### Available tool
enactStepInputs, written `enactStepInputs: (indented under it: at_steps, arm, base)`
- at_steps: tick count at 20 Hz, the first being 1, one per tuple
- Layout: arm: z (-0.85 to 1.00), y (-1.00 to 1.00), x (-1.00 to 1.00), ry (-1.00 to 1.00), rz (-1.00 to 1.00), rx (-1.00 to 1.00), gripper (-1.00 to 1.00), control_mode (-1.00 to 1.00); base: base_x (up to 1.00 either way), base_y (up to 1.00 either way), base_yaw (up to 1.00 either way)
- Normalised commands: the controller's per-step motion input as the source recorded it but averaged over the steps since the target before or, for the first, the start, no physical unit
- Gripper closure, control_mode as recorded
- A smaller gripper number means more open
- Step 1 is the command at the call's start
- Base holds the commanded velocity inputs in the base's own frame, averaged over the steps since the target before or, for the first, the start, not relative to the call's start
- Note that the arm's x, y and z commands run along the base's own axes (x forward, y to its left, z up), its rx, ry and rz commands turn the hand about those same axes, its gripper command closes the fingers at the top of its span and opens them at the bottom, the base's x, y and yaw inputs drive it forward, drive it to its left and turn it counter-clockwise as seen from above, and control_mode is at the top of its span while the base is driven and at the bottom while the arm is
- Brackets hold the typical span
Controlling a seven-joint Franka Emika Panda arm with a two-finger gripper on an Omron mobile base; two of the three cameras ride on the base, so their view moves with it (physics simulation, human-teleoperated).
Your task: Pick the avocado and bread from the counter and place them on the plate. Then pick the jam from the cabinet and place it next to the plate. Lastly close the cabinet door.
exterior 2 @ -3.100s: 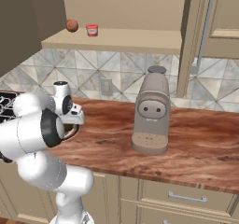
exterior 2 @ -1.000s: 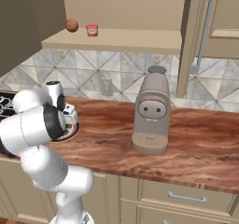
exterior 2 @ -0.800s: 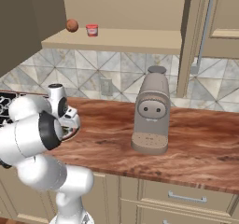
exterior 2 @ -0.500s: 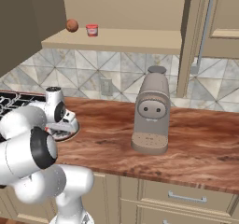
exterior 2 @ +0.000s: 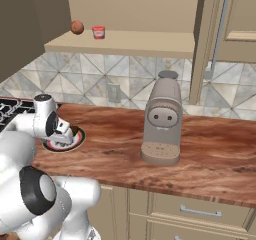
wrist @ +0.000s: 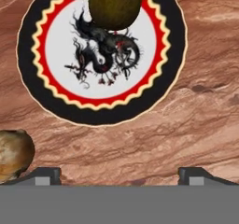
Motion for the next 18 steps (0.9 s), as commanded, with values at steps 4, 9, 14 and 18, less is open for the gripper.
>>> enactStepInputs:
  at_steps: [4,9,14,18]
  arm:
    - [0.09,0.26,-0.13,-0.04,0.0,0.02,-1.0,-1.0]
    - [0.0,0.33,0.0,0.0,0.01,0.01,-1.0,-1.0]
    - [0.0,0.4,0.0,0.0,0.03,0.0,-1.0,-1.0]
    - [0.0,0.35,0.0,0.0,0.01,0.0,-1.0,-1.0]
  base:
    - [0.0,0.0,0.0]
    - [0.0,0.0,0.0]
    - [0.0,0.0,0.0]
    - [0.0,0.0,0.0]
